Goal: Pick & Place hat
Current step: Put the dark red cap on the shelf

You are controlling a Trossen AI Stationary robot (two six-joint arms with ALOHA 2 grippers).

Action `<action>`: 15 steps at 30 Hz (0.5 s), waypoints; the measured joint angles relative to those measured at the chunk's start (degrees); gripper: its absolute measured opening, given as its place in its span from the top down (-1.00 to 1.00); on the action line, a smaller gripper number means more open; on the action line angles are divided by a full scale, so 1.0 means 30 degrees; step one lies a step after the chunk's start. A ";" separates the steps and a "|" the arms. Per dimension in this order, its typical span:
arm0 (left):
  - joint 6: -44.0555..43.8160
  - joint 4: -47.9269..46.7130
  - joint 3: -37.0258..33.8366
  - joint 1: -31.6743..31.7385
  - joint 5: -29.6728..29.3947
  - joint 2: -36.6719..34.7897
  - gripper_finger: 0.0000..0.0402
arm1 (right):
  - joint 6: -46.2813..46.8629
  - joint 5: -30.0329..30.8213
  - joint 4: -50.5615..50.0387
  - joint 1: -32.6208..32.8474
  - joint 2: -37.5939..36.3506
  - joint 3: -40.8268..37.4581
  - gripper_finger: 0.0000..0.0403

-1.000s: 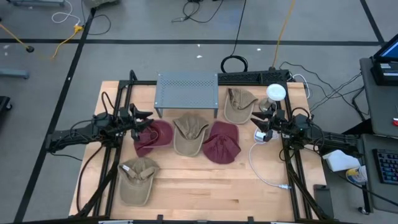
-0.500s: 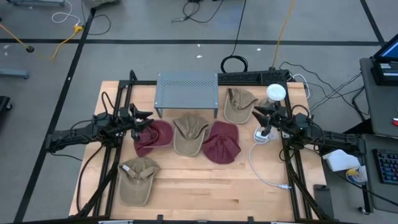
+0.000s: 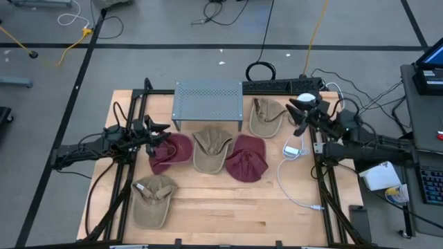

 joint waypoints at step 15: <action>0.0000 -0.0004 -0.0003 0.0000 0.0000 0.0003 0.11 | 0.3346 -0.2266 -1.2524 0.0047 0.7585 1.0684 0.36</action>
